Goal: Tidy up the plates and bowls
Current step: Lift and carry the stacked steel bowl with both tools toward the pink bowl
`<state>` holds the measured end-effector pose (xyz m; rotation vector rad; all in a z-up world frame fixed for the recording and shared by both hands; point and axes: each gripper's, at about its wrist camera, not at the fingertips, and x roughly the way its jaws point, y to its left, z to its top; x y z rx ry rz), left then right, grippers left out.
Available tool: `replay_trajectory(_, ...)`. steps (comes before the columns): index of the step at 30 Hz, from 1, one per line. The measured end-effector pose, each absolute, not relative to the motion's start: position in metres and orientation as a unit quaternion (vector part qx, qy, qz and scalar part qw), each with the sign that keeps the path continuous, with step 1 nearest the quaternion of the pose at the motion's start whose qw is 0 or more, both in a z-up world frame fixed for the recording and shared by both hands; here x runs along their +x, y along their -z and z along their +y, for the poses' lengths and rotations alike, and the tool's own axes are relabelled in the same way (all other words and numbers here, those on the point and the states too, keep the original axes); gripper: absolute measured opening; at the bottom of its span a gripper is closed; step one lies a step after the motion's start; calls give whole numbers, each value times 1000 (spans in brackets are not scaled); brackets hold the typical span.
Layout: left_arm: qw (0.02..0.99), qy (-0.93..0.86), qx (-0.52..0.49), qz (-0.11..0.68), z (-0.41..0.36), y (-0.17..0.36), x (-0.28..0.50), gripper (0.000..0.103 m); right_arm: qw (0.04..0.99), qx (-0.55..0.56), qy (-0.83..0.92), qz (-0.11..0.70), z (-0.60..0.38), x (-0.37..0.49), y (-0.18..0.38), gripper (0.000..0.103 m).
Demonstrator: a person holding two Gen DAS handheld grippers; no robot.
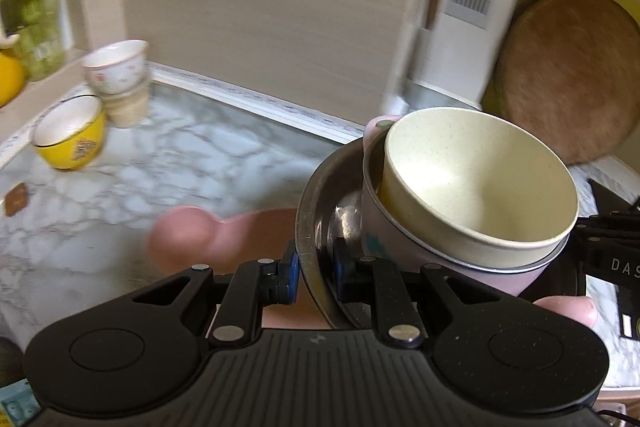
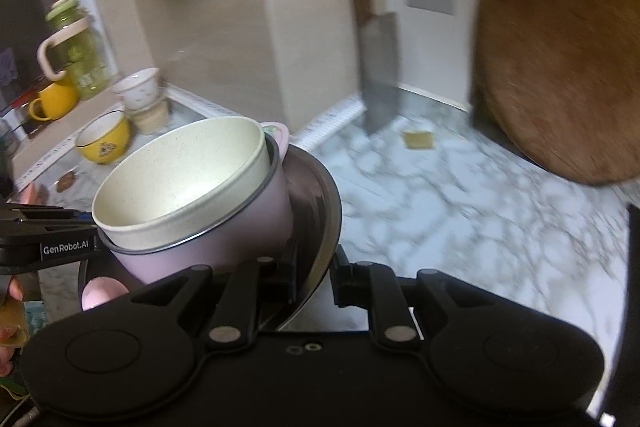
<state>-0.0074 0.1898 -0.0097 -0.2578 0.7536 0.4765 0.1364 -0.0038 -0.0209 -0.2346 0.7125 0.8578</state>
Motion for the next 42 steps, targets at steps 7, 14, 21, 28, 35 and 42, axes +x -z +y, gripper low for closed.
replay_trajectory(7, 884, -275, -127, 355, 228, 8, -31, 16, 824, -121, -440, 334, 48, 124, 27, 16)
replay_trajectory(14, 872, -300, -132, 365, 250, 26, -43, 16, 811, -133, -457, 339, 82, 118, 51, 16)
replay_trajectory(21, 867, -304, -134, 372, 252, 45, -43, 16, 805, -140, -459, 348, 91, 119, 72, 16)
replay_trajectory(28, 866, -303, -136, 375, 251, 58, -42, 15, 807, -139, -459, 343, 90, 122, 83, 16)
replay_trajectory(35, 868, -303, -124, 374, 248, 69, -43, 15, 809, -141, -459, 340, 88, 120, 93, 16)
replay_trajectory(42, 870, -301, -123, 372, 246, 71, -45, 15, 811, -150, -450, 342, 89, 118, 97, 17)
